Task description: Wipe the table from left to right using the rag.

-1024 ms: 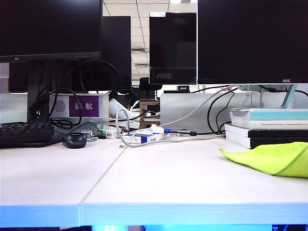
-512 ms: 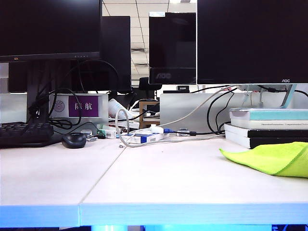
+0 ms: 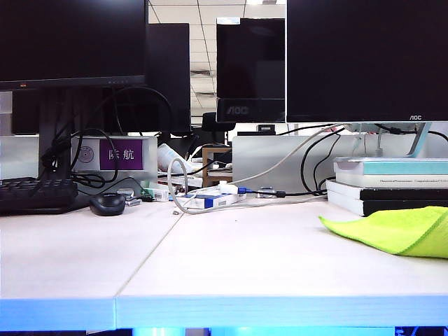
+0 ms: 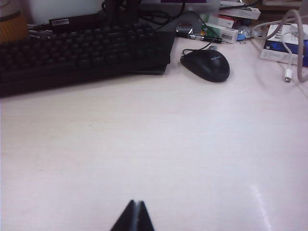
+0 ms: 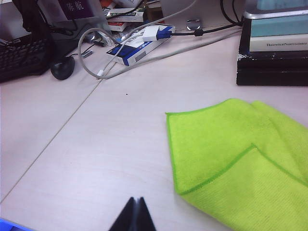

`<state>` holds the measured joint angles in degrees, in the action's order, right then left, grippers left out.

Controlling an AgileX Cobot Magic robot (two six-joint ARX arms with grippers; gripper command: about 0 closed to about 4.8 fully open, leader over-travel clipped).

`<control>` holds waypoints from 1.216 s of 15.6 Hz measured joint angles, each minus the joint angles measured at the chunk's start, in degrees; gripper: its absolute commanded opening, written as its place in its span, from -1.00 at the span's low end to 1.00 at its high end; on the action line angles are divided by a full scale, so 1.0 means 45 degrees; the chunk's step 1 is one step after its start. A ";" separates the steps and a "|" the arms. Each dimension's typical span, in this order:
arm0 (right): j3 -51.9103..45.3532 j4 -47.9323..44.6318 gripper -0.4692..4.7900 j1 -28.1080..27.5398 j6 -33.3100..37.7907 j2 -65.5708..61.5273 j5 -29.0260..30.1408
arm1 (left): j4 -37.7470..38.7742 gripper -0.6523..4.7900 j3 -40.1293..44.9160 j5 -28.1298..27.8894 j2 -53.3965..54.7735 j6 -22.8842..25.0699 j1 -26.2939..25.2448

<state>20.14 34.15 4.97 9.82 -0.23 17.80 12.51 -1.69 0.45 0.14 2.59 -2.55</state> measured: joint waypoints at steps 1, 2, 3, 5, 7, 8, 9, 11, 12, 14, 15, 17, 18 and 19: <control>0.0000 0.0000 -0.84 0.0000 0.0000 0.0000 0.0005 | 0.0000 -0.77 0.0000 -0.0005 0.0000 0.0000 0.0000; 0.0000 0.0000 -0.84 0.0000 0.0000 0.0005 0.0000 | 0.0000 -0.77 0.0000 -0.0005 0.0000 0.0000 0.0000; 0.0000 0.0000 -0.84 0.0000 -0.0005 0.0005 0.0005 | 0.0000 -0.77 0.0000 -0.0005 0.0000 0.0005 0.0000; -0.0296 -0.0597 -0.84 0.0000 -0.0330 0.0005 -0.0525 | 0.0000 -0.77 0.0000 -0.0005 0.0000 0.0005 0.0000; -0.1122 -0.1851 -0.84 0.0000 -0.1307 0.0000 -0.2127 | -0.0005 -0.77 0.0000 -0.0005 0.0000 0.0005 0.0000; -0.1710 -0.3002 -0.84 0.0000 -0.1530 0.0005 -0.3546 | -0.0005 -0.77 0.0000 -0.0005 0.0000 0.0005 0.0000; -0.2234 -0.3876 -0.84 0.0000 -0.1613 0.0005 -0.4677 | -0.0005 -0.77 0.0000 -0.0005 0.0000 0.0010 0.0000; -0.2817 -0.4410 -0.84 0.0000 -0.2025 0.0005 -0.5362 | -0.0010 -0.77 0.0000 -0.0005 0.0000 0.0010 0.0000; -0.3118 -0.4512 -0.84 0.0005 -0.2341 0.0010 -0.5387 | -0.0015 -0.77 0.0005 -0.0005 0.0000 0.0010 0.0000; -0.3589 -0.4532 -0.84 0.0005 -0.2472 0.0010 -0.5367 | -0.0015 -0.77 0.0005 -0.0005 0.0000 0.0029 0.0000; -0.3847 -0.4571 -0.84 0.0005 -0.2492 0.0010 -0.5362 | -0.0015 -0.77 0.0000 -0.0005 0.0000 0.0039 0.0000; -0.4231 -0.5100 -0.84 0.0005 -0.2511 0.0015 -0.5343 | -0.0019 -0.77 0.0005 -0.0005 0.0000 0.0044 -0.0005; -0.4255 -0.5163 -0.84 0.0005 -0.2511 0.0010 -0.5343 | -0.0019 -0.77 0.0005 -0.0005 0.0000 0.0044 -0.0005; -0.4284 -0.5255 -0.84 -0.0015 -0.2506 0.0010 -0.5367 | -0.0024 -0.77 0.0005 -0.0005 0.0000 0.0044 -0.0005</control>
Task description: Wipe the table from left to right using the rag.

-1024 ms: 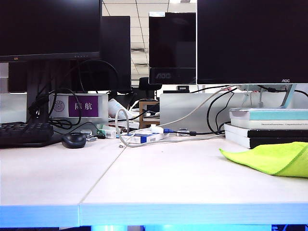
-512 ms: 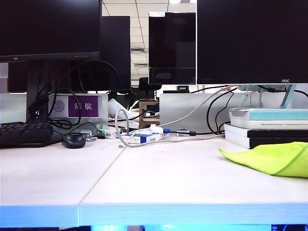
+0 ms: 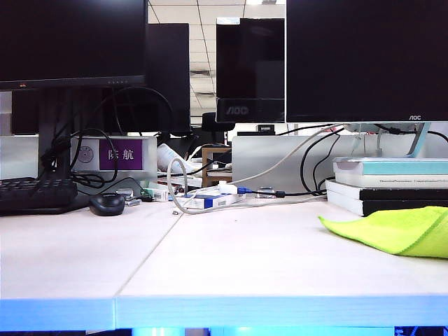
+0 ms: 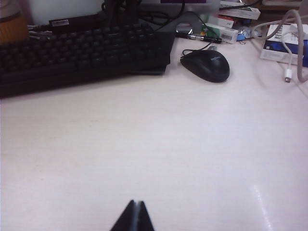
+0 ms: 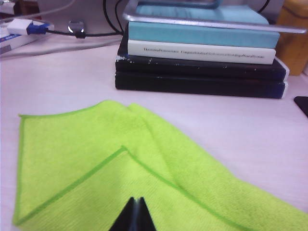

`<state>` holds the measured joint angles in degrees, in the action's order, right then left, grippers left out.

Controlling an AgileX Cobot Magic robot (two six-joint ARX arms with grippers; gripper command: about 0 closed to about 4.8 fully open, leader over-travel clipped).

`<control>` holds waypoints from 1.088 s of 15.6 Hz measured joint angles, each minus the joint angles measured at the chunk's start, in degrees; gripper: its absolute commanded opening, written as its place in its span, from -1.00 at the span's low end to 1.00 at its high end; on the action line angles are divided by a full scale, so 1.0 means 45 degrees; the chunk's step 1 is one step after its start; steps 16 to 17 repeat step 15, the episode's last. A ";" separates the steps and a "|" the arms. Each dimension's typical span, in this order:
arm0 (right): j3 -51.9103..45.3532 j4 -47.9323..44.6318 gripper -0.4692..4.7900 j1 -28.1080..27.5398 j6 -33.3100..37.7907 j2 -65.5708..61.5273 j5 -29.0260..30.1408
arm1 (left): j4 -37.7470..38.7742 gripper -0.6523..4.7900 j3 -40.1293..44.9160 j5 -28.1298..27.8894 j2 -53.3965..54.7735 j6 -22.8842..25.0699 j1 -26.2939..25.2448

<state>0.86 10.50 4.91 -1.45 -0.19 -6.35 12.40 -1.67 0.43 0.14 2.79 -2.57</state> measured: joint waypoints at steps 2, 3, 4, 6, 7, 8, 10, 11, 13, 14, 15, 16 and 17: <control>-0.0078 -0.0204 -0.84 0.0000 -0.0005 0.0000 -0.0024 | 0.0000 -0.77 0.0000 0.0000 0.0000 0.0000 0.0000; -0.0078 -0.0214 -0.84 0.0005 0.0000 0.0000 -0.0024 | 0.0000 -0.77 0.0000 0.0000 0.0000 0.0000 0.0000; -0.0078 -0.0219 -0.84 0.0005 0.0000 0.0000 -0.0024 | 0.0000 -0.77 0.0000 -0.0005 0.0000 0.0000 0.0000; -0.0078 -0.0219 -0.84 0.0005 0.0000 0.0000 -0.0024 | 0.0000 -0.77 0.0000 0.0000 0.0000 0.0000 0.0000; -0.0078 -0.0214 -0.84 0.0005 0.0000 0.0000 -0.0024 | 0.0000 -0.77 0.0000 0.0000 0.0000 0.0000 0.0000; -0.0078 -0.0219 -0.84 0.0005 0.0000 0.0000 -0.0024 | 0.0000 -0.77 0.0000 0.0000 0.0000 0.0000 0.0000; -0.0078 -0.0219 -0.84 0.0005 0.0000 0.0000 -0.0024 | 0.0000 -0.77 0.0000 0.0000 0.0000 0.0000 0.0000; -0.0078 -0.0219 -0.84 0.0005 0.0000 0.0000 -0.0019 | 0.0000 -0.77 0.0000 0.0000 0.0000 0.0000 0.0000; -0.0078 -0.0214 -0.84 0.0005 0.0000 0.0000 -0.0019 | 0.0000 -0.77 0.0000 0.0000 0.0000 0.0000 0.0000; -0.0078 -0.0219 -0.84 0.0005 0.0000 0.0000 -0.0019 | 0.0000 -0.77 0.0000 0.0000 0.0000 0.0000 0.0000; -0.0078 -0.0219 -0.84 0.0005 0.0000 0.0000 -0.0019 | 0.0000 -0.77 0.0000 0.0000 0.0000 0.0000 0.0000; -0.0078 -0.0219 -0.84 0.0005 0.0000 0.0000 -0.0019 | 0.0000 -0.77 0.0000 0.0000 0.0000 0.0000 0.0000; -0.0078 -0.0219 -0.84 0.0005 0.0000 0.0000 -0.0019 | 0.0000 -0.77 0.0000 0.0000 0.0000 0.0000 0.0000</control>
